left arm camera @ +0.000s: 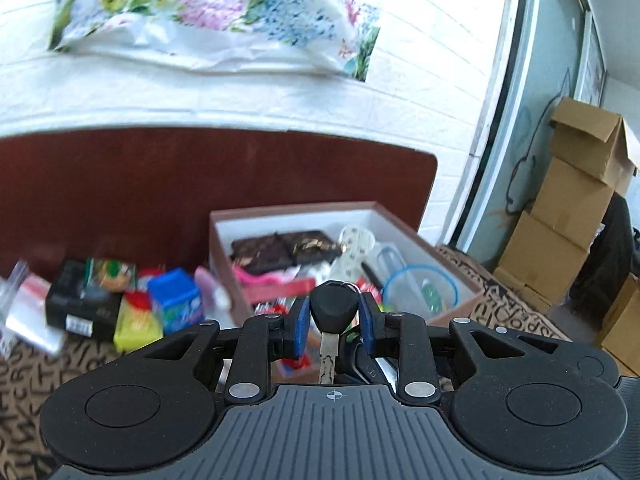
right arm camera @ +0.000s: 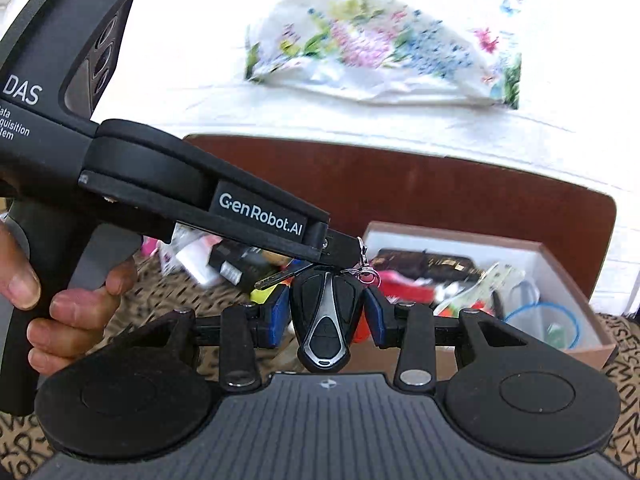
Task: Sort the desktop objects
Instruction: 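Lower the car key into the brown box and open both grippers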
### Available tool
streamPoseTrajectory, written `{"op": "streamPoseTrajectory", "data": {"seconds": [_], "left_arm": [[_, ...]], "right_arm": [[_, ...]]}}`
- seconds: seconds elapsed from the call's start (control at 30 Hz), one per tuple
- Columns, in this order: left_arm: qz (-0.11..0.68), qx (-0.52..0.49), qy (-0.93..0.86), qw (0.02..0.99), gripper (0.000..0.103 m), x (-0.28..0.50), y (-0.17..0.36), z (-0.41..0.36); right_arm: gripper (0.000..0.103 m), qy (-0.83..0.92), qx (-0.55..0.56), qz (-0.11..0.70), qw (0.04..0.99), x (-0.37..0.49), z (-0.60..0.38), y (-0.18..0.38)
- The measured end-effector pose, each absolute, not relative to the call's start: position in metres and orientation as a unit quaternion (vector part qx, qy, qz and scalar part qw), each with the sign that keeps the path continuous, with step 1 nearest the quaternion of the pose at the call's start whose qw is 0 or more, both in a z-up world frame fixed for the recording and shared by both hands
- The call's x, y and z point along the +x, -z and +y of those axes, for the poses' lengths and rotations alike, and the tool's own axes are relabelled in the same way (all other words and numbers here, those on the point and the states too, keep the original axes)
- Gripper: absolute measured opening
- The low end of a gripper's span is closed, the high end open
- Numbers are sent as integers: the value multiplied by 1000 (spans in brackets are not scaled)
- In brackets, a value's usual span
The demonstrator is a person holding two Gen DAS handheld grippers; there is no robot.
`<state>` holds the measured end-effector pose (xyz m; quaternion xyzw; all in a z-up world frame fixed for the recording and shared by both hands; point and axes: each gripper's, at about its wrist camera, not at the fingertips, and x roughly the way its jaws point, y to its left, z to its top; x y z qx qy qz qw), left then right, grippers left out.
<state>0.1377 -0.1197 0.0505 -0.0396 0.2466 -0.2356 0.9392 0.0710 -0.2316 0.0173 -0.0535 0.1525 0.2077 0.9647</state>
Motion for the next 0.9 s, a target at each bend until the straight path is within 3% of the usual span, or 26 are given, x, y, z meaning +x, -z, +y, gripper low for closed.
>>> {"op": "streamPoseTrajectory", "data": {"seconds": [0.4, 0.83, 0.87, 0.9], "left_arm": [[243, -33, 242, 939, 24, 198, -56, -144], [304, -35, 232, 923, 26, 248, -8, -144], [306, -34, 235, 922, 45, 250, -5, -144], [308, -33, 235, 921, 46, 251, -2, -145]], "right_arm": [[45, -191, -51, 152, 968, 135, -247, -20], [46, -195, -36, 203, 959, 182, -247, 22], [46, -194, -36, 206, 958, 184, -246, 25], [46, -194, -37, 209, 958, 185, -246, 27]]}}
